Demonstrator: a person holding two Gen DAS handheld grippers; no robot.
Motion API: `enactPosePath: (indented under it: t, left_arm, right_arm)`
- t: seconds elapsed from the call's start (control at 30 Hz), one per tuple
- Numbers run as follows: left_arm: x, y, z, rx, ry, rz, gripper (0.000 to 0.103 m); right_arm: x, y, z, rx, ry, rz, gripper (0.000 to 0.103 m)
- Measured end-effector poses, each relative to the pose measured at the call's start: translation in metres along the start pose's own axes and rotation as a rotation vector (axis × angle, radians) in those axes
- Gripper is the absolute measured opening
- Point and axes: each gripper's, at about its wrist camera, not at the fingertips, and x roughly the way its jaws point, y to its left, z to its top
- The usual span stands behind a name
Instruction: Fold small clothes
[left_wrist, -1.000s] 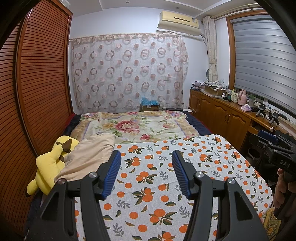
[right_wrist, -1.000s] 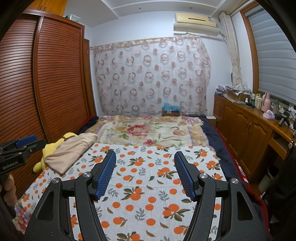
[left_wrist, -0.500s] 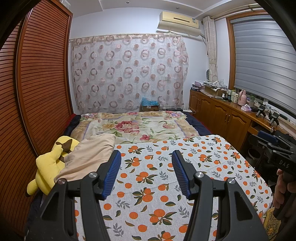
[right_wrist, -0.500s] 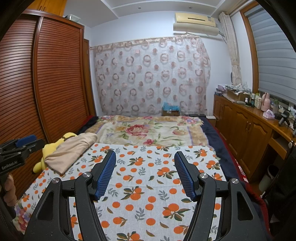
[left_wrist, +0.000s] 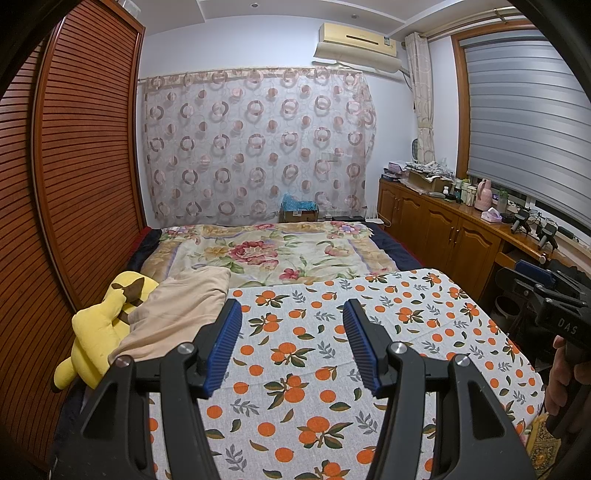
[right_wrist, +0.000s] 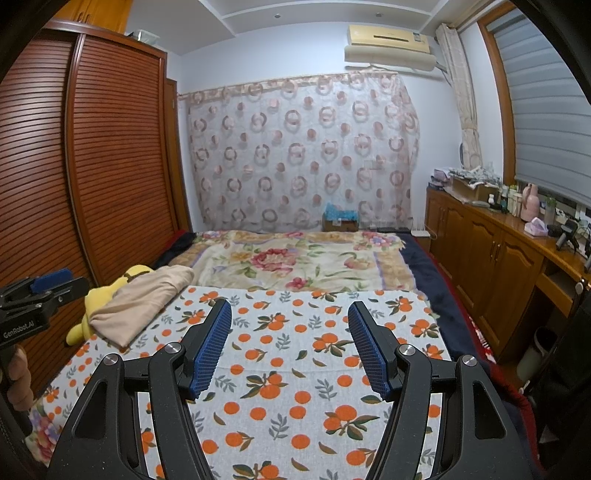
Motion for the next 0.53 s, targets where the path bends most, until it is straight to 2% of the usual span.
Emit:
enactPosePath:
  t: [0.53]
  left_arm:
    - [0.0006, -0.0002, -0.0011, 0.0, -0.001, -0.001, 0.056]
  right_arm:
    - [0.0002, -0.0008, -0.0004, -0.001, 0.0, 0.0, 0.068]
